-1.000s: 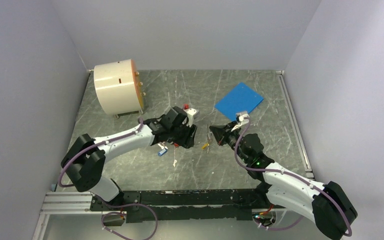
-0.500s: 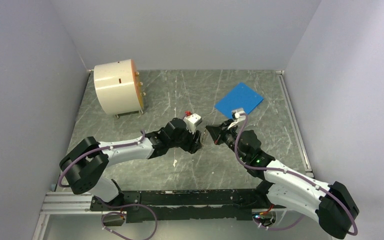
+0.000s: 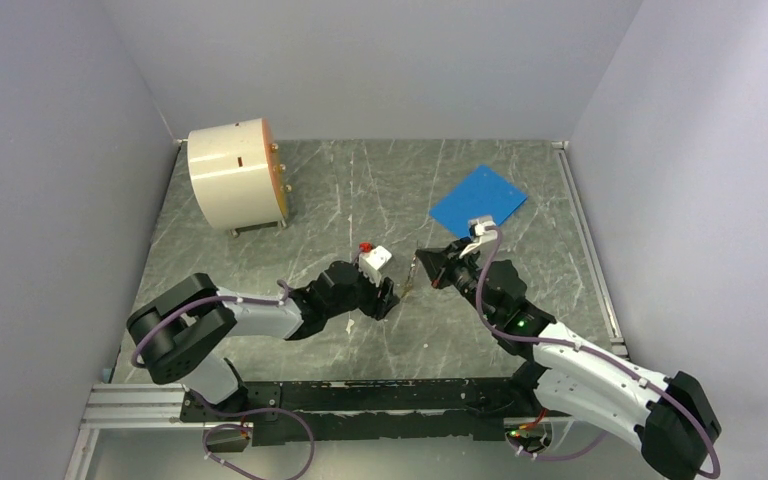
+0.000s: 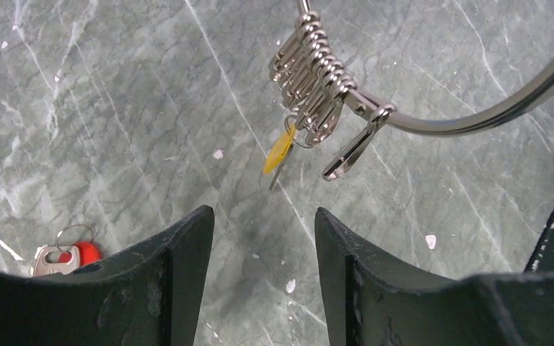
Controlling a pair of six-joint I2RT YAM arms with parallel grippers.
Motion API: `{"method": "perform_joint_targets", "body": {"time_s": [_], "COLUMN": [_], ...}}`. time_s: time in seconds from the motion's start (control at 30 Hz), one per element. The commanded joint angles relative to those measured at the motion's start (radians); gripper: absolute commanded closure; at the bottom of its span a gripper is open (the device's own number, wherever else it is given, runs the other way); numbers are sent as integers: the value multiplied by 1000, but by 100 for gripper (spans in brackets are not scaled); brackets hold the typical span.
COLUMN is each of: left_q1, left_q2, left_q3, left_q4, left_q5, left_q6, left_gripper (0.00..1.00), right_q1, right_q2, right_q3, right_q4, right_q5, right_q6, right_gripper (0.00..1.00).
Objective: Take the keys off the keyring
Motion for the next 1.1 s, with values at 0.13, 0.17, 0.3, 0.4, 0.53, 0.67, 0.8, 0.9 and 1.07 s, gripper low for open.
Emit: {"method": "perform_joint_targets", "body": {"time_s": [0.13,0.17,0.3,0.4,0.53,0.67,0.8,0.9,1.07], "left_q1": [-16,-18,-23,-23,-24,-24,-25,-26,-27], "left_q2": [69,78,121,158,209,250,287,305,326], "left_q3": [-13,-12,-14,-13,-14,-33,-36,-28,-12], "left_q4": [270,283,366,427,508,602,675,689,694], "left_q5": [19,26,20,28,51,44,72,97,111], "left_q6": [122,130,155,164,168,177,180,179,171], "left_gripper": [41,41,41,41,42,43,45,48,58], "right_q1": [8,8,12,11,14,15,16,16,16], "right_q2": [-48,-50,-61,-67,-76,-88,-93,-101,-120], "right_q3": [68,69,73,75,76,75,73,72,64], "right_q4": [24,23,17,15,12,13,13,15,13], "right_q5": [-3,-4,-6,-8,-14,-23,-25,-27,-20], "right_q6": [10,11,11,12,19,18,21,22,22], "right_gripper": [100,100,100,100,100,100,100,100,100]}}
